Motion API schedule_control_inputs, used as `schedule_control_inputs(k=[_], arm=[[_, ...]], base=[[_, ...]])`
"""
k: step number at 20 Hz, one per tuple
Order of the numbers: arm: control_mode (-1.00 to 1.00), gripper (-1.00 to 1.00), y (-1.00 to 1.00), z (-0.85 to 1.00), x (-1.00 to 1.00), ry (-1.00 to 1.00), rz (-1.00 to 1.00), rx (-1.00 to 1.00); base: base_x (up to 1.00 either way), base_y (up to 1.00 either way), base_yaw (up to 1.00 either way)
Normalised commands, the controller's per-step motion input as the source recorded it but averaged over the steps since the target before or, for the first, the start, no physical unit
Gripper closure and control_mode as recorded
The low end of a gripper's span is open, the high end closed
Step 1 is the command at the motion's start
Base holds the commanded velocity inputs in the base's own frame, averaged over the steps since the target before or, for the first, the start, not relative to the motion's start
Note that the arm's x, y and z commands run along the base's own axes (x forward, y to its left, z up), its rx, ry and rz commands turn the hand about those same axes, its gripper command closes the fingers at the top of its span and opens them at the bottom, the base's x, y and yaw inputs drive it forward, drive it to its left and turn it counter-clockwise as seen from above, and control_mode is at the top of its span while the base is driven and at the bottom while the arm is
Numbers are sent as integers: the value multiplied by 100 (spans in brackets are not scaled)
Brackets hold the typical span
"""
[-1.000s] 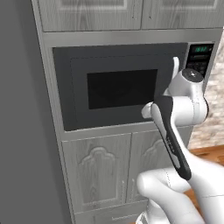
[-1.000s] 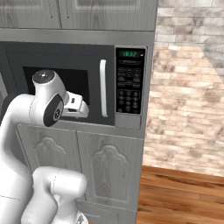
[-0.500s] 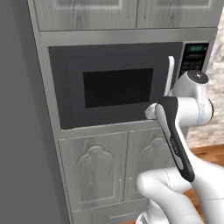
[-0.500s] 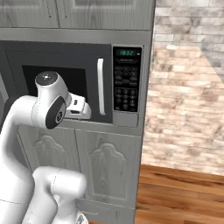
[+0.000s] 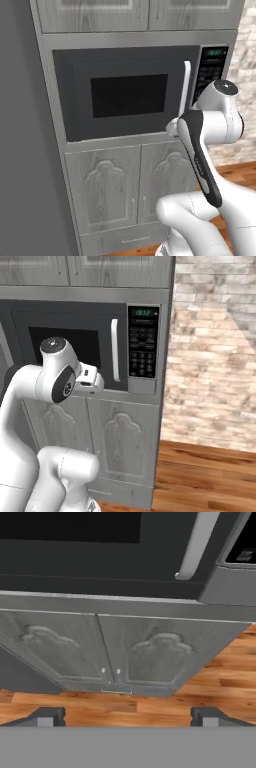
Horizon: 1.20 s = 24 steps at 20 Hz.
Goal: The microwave is finished heating the steak and cucumber. Take the bowl containing the food and place it on the dining counter.
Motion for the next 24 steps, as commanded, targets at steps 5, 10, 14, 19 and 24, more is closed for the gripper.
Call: schedule_control_inputs(k=[5,10,14,19,24], arm=[[100,-100,0,0,0,0,0,0],[100,-100,0,0,0,0,0,0],[100,-100,0,0,0,0,0,0],[100,-100,0,0,0,0,0,0],[-100,-100,-1,0,-13,0,0,0]], base=[[-25,-34,-1],[-25,-43,-3],[-31,-45,-2],[-40,-33,0],[-13,-7,0]])
